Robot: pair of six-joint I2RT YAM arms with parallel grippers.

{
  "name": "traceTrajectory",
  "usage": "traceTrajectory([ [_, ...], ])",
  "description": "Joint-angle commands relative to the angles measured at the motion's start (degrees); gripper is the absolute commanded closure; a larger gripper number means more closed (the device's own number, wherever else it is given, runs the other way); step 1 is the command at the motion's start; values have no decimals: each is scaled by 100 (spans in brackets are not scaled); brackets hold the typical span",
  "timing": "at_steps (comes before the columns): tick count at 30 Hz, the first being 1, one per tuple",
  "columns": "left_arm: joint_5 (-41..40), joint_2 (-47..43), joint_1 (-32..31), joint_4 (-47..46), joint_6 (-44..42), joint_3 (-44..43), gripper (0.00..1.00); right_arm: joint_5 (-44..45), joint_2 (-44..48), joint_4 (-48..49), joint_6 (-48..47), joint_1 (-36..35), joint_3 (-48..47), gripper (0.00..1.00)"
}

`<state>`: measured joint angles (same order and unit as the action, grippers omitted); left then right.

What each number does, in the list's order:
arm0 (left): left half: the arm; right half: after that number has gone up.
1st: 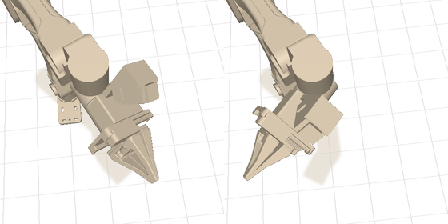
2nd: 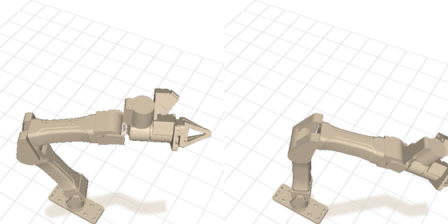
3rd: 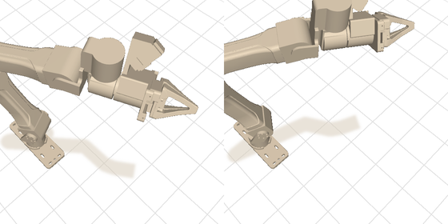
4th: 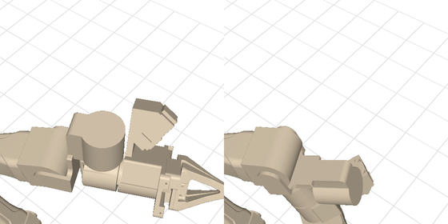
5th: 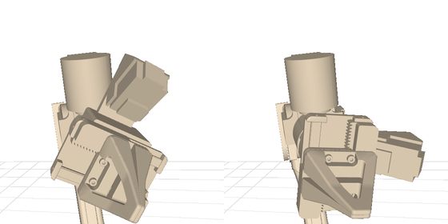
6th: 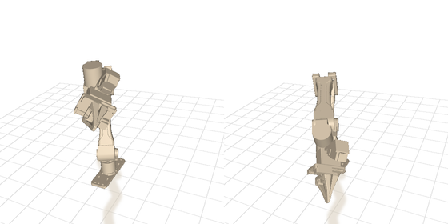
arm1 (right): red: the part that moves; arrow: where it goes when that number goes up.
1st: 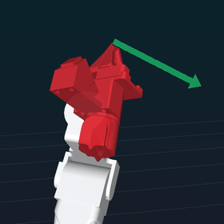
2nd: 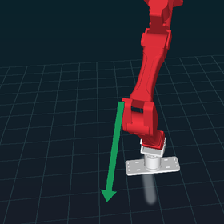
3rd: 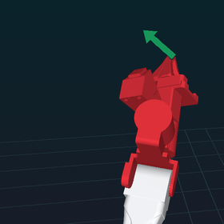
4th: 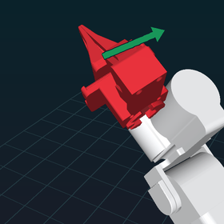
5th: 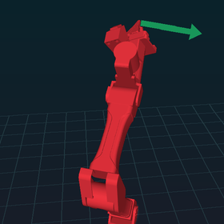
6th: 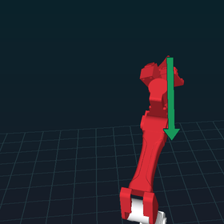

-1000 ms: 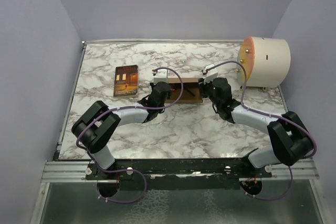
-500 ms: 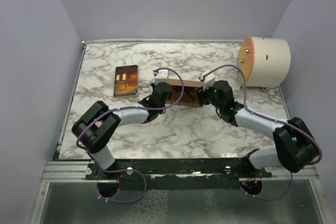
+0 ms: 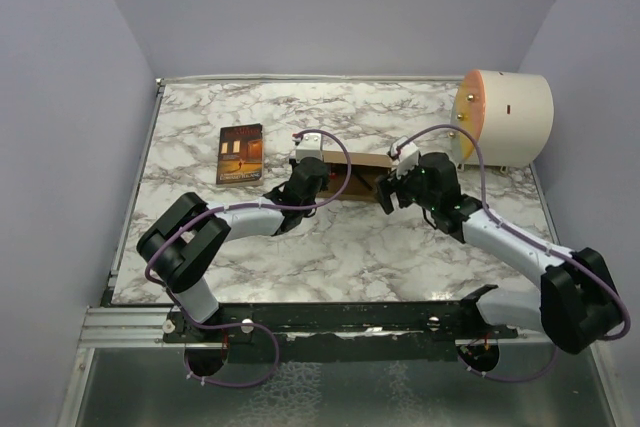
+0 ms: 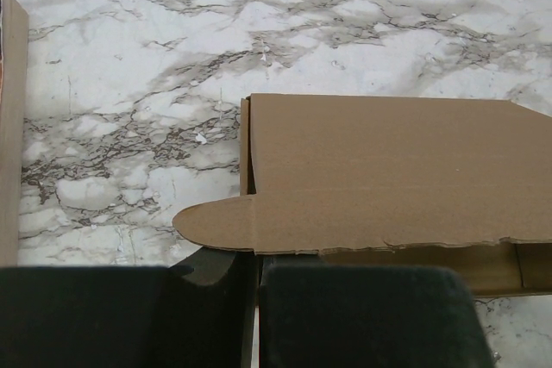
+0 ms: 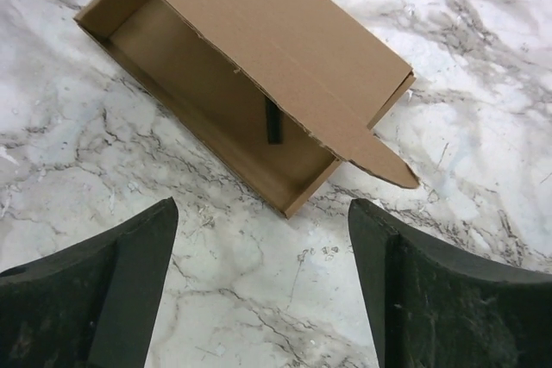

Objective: Fold the paper box

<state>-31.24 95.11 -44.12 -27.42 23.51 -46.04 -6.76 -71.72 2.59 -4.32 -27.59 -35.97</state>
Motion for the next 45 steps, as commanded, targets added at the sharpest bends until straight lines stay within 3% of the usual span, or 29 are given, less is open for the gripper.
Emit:
traceTrajectory([
  [1,191,-28,-57,-88,55,-10,100,-453,536,-559,-482,121,0,18],
  [13,237,-31,-57,-97,-15,-38,100,-1676,1648,-2183,-1921,272,-137,18],
  [22,285,-62,-60,-64,-48,-46,100,-4139,1654,-4439,-4226,272,-1364,15],
  [29,285,-93,-56,-44,-25,-50,100,-4512,832,-4177,-5524,272,-2100,14],
  [33,309,-81,-55,-39,-12,-90,100,-4089,107,-3269,-5315,266,-2384,15],
  [39,337,-32,-59,-61,2,-109,100,-3331,-850,-2909,-5231,263,-2973,32],
  [45,330,-28,-53,-79,-4,-100,100,-2874,-1132,-2351,-5296,263,-2782,42],
])
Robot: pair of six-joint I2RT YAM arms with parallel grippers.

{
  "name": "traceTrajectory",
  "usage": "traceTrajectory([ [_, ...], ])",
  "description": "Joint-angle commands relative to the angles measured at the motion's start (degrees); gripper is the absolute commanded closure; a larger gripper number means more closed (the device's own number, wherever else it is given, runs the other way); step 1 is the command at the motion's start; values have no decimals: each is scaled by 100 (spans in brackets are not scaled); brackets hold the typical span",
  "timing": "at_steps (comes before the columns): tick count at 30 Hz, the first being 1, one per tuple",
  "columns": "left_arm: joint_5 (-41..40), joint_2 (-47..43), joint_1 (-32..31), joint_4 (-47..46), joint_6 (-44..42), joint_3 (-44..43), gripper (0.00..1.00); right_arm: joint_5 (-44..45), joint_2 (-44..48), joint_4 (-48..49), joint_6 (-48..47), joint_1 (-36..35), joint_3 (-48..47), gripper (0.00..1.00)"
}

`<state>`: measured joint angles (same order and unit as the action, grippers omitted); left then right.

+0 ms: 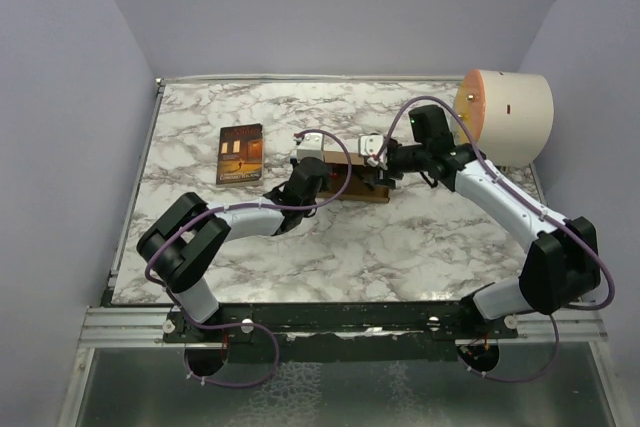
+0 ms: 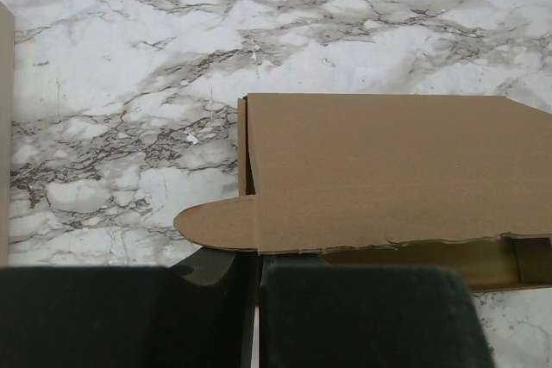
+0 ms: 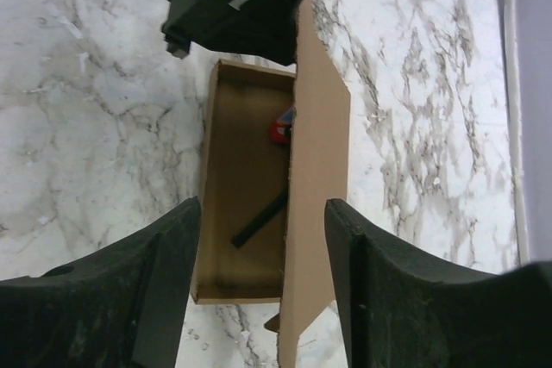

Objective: Fold the paper box

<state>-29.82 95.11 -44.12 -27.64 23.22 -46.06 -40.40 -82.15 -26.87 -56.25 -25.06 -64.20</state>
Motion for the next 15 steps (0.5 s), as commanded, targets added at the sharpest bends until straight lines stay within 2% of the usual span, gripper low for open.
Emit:
traceTrajectory([
  [1,186,-27,-53,-57,19,-97,100,559,-117,657,-110,4,74,44],
  [7,192,-17,-58,-66,28,-82,100,776,-282,818,-211,3,198,60],
  [15,199,-2,-55,-93,53,-69,100,881,-369,936,-363,1,347,71],
])
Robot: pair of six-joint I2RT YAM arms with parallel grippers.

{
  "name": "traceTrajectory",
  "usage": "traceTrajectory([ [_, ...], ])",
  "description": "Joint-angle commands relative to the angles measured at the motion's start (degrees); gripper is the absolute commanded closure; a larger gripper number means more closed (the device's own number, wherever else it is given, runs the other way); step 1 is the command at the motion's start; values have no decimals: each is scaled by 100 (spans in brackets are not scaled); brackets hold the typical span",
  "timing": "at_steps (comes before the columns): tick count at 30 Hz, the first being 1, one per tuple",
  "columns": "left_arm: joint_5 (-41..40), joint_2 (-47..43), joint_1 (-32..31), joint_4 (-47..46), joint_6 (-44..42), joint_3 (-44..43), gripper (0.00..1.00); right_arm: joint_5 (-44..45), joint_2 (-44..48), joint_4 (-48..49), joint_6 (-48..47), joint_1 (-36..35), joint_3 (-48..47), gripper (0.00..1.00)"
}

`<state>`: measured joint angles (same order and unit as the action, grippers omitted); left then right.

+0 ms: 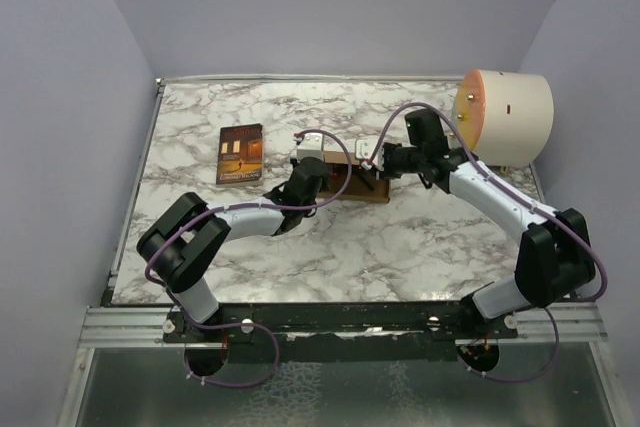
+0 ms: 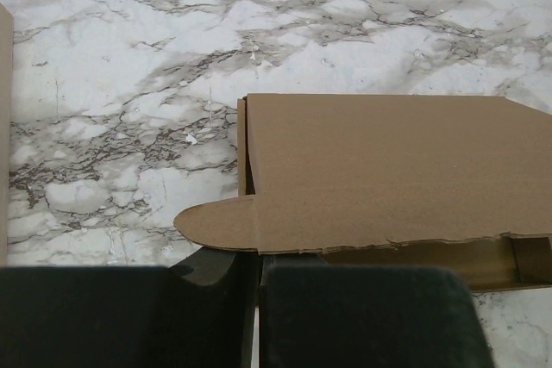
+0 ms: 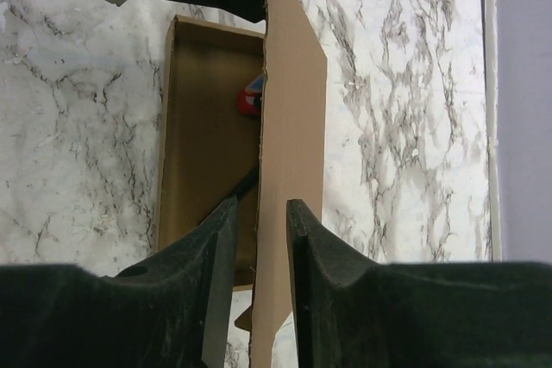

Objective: Fold the paper box

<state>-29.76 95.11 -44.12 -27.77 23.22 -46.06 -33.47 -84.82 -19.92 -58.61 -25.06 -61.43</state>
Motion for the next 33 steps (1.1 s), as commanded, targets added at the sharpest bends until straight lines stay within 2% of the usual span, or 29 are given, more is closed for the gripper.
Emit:
traceTrajectory([
  [1,193,-1,-60,-80,51,-72,100,204,-124,251,-139,1,76,73],
  [15,206,-144,-54,-31,64,-30,99,305,85,595,-353,-17,465,96],
  [21,280,-350,-54,70,99,41,81,312,166,797,-298,-17,590,99],
  [28,485,-881,-54,263,176,416,68,365,190,924,-222,-17,686,99],
  [33,801,-1643,-55,506,302,938,63,335,198,961,-189,-17,772,99],
])
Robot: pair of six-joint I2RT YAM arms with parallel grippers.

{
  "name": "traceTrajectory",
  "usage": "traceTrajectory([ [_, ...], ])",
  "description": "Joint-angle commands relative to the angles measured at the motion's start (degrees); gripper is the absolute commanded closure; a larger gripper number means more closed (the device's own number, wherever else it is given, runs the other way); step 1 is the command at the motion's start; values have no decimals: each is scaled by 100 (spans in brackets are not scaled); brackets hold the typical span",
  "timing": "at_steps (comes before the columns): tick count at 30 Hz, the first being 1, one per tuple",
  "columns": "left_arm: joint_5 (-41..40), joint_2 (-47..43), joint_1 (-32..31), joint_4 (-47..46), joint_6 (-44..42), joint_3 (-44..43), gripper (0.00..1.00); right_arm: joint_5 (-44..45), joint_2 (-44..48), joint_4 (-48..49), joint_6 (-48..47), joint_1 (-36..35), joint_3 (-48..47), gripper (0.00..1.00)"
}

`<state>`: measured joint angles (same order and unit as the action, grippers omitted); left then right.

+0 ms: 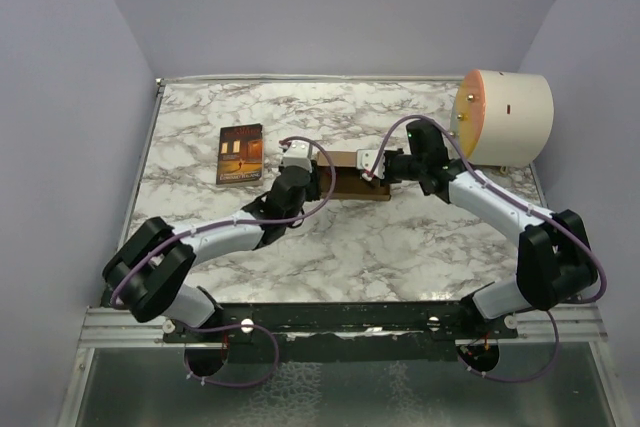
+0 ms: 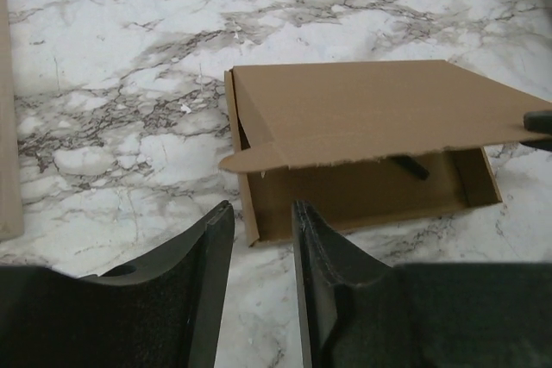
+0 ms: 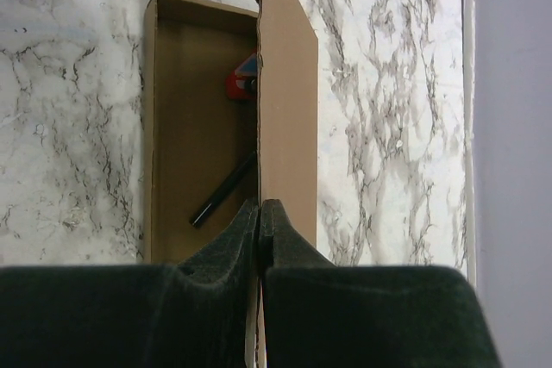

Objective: Fold the paper box

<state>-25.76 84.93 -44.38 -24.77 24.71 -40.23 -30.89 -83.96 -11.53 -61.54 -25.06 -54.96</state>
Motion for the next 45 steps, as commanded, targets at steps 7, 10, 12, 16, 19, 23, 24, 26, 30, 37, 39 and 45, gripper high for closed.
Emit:
traceTrajectory([
  [7,1615,-2219,-24,339,-55,1109,50,-39,201,121,105,-17,334,99],
  [10,1870,-2839,-12,240,-61,1372,38,-120,269,81,40,-17,515,99],
  [12,1923,-3026,34,355,52,1373,35,-185,328,100,-10,-17,699,99],
  [16,2388,-2830,211,495,286,1134,35,-246,422,219,-41,-17,1077,98],
  [19,2766,-2379,382,381,430,950,35,-262,428,345,-13,-17,1290,97],
  [23,3139,-1693,654,318,515,621,36,-310,290,417,72,-17,1425,95],
  [24,3264,-1494,738,311,539,528,36,-313,252,426,99,-17,1443,95],
  [26,3515,-1102,902,311,562,323,39,-339,207,428,136,-17,1471,88],
  [30,3761,-355,1049,394,477,-140,41,-438,228,375,166,-17,1529,77],
  [37,3763,656,1063,1003,143,-823,50,-612,352,251,262,12,1594,70],
  [39,3672,804,1063,1108,67,-886,57,-730,429,210,334,58,1575,67],
  [45,3656,1145,1063,1295,-54,-1001,74,-1355,654,5,563,293,1470,61],
])
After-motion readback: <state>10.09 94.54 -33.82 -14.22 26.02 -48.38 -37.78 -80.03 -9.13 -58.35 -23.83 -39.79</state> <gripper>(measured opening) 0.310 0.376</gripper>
